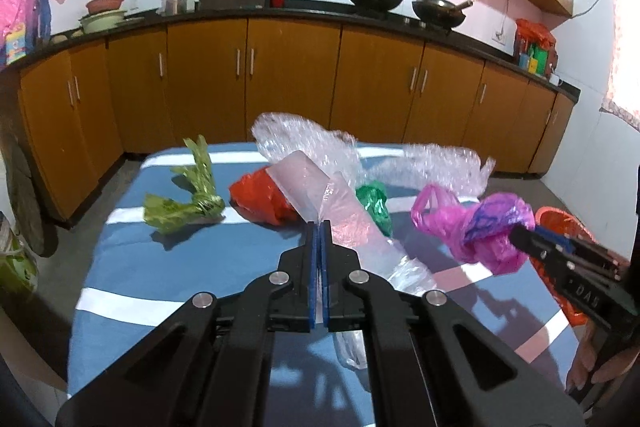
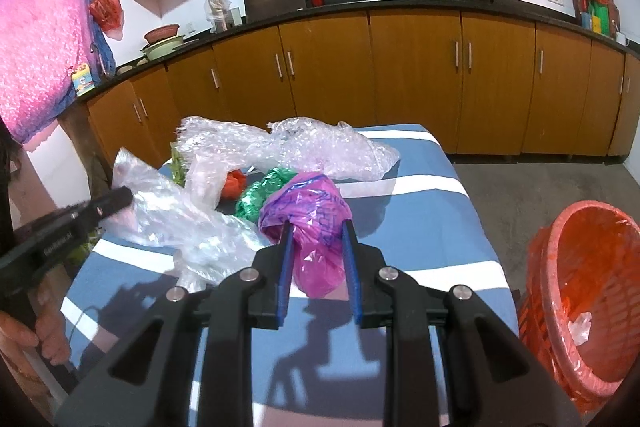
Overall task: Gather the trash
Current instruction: 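Lift the clear bag and purple bag off the table with both tools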
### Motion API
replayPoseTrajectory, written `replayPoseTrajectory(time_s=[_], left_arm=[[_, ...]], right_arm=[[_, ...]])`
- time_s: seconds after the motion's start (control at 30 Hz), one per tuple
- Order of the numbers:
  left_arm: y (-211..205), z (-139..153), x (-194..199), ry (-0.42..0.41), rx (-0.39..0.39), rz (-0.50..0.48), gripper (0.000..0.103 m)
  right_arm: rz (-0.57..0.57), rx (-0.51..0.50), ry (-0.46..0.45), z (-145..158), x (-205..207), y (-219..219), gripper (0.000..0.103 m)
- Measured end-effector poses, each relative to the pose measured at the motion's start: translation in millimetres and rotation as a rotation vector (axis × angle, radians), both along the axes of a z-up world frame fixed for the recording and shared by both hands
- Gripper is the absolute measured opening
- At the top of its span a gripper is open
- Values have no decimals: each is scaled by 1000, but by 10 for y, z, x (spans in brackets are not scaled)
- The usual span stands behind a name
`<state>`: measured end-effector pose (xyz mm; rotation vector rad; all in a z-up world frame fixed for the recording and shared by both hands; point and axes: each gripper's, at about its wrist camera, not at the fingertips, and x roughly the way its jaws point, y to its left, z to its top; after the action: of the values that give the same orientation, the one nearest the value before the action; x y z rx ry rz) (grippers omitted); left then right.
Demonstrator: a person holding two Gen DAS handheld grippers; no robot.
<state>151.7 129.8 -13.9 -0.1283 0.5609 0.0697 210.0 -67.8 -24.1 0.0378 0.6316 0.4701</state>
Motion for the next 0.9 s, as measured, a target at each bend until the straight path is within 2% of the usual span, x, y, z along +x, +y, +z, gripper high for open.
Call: replayPoseTrajectory(time_s=[0.33,0.6,0.9], left_arm=[[60,327,-154,-76,12,25,1],[204,425,-286,-98,26,72,1],[240,533,-367,-115,53,89,1]], right_arm=[[82,54,-15,246,-290,22,24],[171,82,-4,346,-492,143,24],[190,99,-71,617,-646,202,24]])
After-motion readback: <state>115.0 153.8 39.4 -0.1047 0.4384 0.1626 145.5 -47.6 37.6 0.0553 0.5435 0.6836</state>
